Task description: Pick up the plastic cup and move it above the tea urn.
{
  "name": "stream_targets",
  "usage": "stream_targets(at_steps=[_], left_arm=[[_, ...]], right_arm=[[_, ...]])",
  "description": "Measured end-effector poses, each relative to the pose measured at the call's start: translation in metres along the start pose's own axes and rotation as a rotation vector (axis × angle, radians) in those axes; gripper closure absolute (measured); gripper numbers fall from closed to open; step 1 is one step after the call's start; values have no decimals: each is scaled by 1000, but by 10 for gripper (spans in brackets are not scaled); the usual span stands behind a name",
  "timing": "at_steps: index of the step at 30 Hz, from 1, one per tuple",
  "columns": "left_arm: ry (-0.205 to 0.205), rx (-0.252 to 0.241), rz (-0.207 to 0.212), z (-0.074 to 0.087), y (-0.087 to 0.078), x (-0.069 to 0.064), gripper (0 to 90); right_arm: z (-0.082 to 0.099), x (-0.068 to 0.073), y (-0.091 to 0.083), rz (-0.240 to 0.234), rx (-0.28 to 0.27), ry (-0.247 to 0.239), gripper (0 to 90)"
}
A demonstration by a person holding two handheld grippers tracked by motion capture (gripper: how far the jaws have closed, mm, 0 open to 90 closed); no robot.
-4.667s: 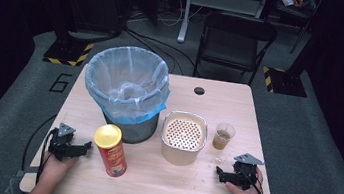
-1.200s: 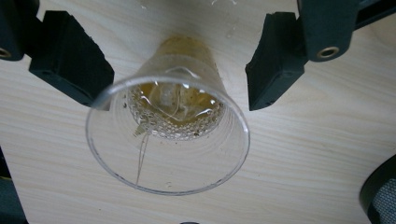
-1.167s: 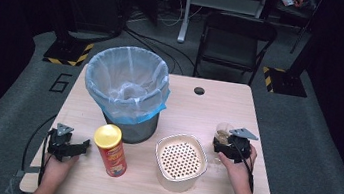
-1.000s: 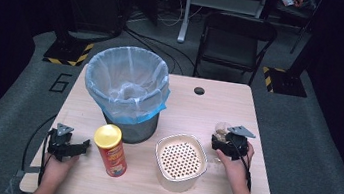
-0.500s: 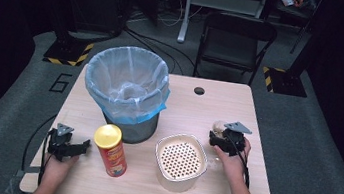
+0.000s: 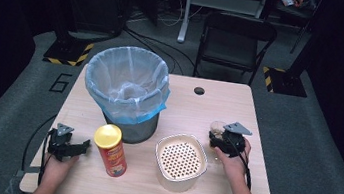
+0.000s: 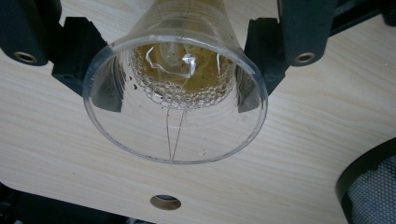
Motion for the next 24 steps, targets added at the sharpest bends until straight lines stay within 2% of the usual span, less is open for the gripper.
stream_targets(at_steps=[3, 6, 12, 17, 18, 24], left_arm=[[0, 0, 0, 0, 0, 0, 149], [0, 0, 0, 0, 0, 0, 149], [0, 0, 0, 0, 0, 0, 149], [0, 0, 0, 0, 0, 0, 149], [0, 0, 0, 0, 0, 0, 149], [0, 0, 0, 0, 0, 0, 149]], right_arm=[[-1, 2, -2, -3, -3, -11, 335], [-3, 2, -5, -11, -31, -30, 339], [-8, 2, -11, -32, -59, -26, 340], [-23, 4, -22, -63, -103, -71, 342], [-31, 5, -26, -73, -123, -87, 343], [-50, 7, -36, -102, -169, -107, 343]])
Point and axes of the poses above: each handheld gripper's, and its own axes: y roughly forward along the jaws, z roughly out of its underside, x roughly to its left, the point moved 5 cm from there along y, roughly forward along the jaws, and after that the axes turned 9 degrees about -y, right-handed, at the moved point
